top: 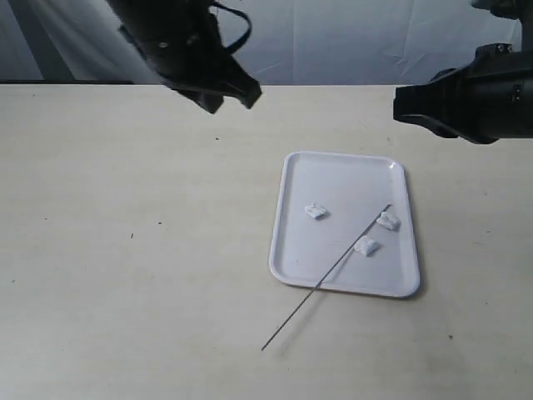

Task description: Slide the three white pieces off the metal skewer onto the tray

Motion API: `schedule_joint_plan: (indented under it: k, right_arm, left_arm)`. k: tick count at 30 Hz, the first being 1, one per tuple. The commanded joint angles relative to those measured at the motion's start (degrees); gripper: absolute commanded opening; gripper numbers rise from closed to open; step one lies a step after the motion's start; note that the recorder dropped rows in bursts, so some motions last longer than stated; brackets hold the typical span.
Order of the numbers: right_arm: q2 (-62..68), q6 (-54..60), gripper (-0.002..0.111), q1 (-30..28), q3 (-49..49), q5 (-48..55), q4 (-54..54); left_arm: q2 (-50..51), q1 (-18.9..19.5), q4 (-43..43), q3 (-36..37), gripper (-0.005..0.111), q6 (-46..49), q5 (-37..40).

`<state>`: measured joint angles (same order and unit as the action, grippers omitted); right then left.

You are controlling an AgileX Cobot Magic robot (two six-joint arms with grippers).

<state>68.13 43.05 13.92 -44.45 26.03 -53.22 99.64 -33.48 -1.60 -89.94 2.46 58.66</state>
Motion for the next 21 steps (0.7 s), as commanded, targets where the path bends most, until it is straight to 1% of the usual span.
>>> schedule_joint_plan:
  k: [1, 5, 8, 10, 12, 15, 18, 21]
  right_arm:
    - [-3.49, -2.86, -0.001, -1.73, 2.12, -1.17, 6.44]
    - [-8.21, -1.85, -0.001, -1.91, 5.83, -3.34, 6.05]
    - [-13.14, -1.13, -0.001, -1.91, 10.18, -4.83, 5.63]
    - [-16.68, -1.13, -0.001, -1.91, 13.48, -6.32, 3.33]
    - [-19.69, 0.34, -0.001, -1.91, 16.18, -6.63, 0.56]
    - [-25.13, 3.36, -0.001, -1.91, 19.73, -4.75, -3.70]
    - [-30.84, 3.36, -0.001, -1.91, 23.18, -3.09, -4.52]
    - [-38.44, 2.38, -0.001, -1.91, 27.77, -3.50, -4.41]
  left_arm:
    - [-14.01, 3.50, -2.31, 16.94, 0.000, -4.56, -9.98]
    - [-28.77, 5.92, -2.42, 33.36, 0.000, -6.62, -22.11]
    - [-37.79, 5.97, -1.15, 44.38, 0.000, -6.98, -29.93]
    - [-42.85, 5.97, 1.60, 51.81, 0.000, -6.98, -35.66]
    - [-48.18, 5.97, 6.44, 58.77, 0.000, -6.98, -42.81]
    - [-55.60, 5.97, 12.37, 66.43, 0.000, -6.98, -51.67]
    - [-61.63, 5.97, 15.13, 71.56, 0.000, -6.98, -57.52]
    - [-66.78, 5.97, 17.37, 75.80, 0.000, -6.98, -57.85]
